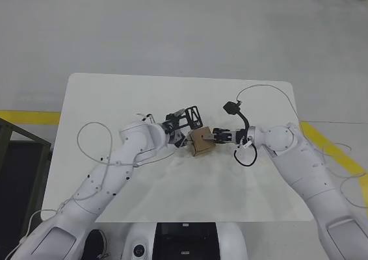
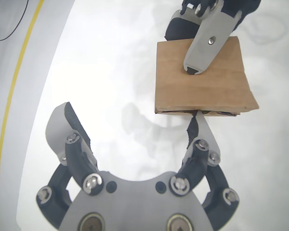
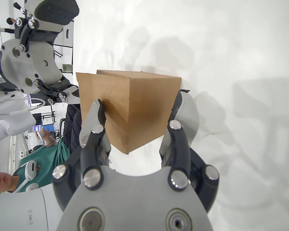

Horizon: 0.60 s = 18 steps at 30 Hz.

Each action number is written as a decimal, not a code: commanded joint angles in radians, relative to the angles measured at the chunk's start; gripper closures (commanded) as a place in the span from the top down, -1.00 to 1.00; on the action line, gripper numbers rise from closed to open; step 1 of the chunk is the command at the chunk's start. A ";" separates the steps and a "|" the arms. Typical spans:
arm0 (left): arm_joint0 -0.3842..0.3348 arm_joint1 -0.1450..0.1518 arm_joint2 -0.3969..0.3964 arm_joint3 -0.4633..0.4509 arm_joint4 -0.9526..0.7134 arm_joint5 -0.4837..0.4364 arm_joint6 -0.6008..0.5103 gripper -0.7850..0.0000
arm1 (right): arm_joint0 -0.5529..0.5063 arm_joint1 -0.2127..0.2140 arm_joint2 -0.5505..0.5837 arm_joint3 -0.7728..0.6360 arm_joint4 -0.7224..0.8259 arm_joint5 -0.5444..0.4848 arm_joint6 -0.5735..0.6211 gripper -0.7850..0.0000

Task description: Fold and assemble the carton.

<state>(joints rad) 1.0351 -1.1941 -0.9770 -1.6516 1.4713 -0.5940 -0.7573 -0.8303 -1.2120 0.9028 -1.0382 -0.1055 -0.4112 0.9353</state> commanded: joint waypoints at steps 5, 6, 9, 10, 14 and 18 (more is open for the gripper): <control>-0.033 -0.003 0.014 0.007 -0.015 -0.041 -0.078 1.00 | 0.004 -0.002 -0.002 0.003 0.000 -0.008 -0.002 0.43; -0.038 -0.004 0.020 0.007 -0.014 -0.048 -0.091 1.00 | 0.004 -0.002 -0.002 0.003 0.002 -0.010 -0.002 0.44; -0.049 -0.008 0.030 0.013 -0.025 -0.045 -0.106 1.00 | 0.005 -0.003 -0.003 0.004 0.002 -0.015 -0.003 0.45; -0.052 -0.009 0.033 0.014 -0.029 -0.043 -0.109 1.00 | 0.005 -0.003 -0.004 0.006 0.003 -0.016 -0.004 0.48; -0.056 -0.012 0.036 0.017 -0.041 -0.030 -0.100 1.00 | 0.006 -0.004 -0.003 0.010 0.007 -0.021 -0.008 0.50; -0.050 -0.009 0.018 0.011 -0.045 -0.013 -0.086 1.00 | 0.006 -0.005 -0.004 0.017 0.010 -0.026 -0.009 0.48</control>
<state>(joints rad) 0.9822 -1.2046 -0.9526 -1.6375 1.4280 -0.6119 -0.8476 -0.8240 -1.2166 0.8991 -1.0239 -0.0975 -0.4368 0.9249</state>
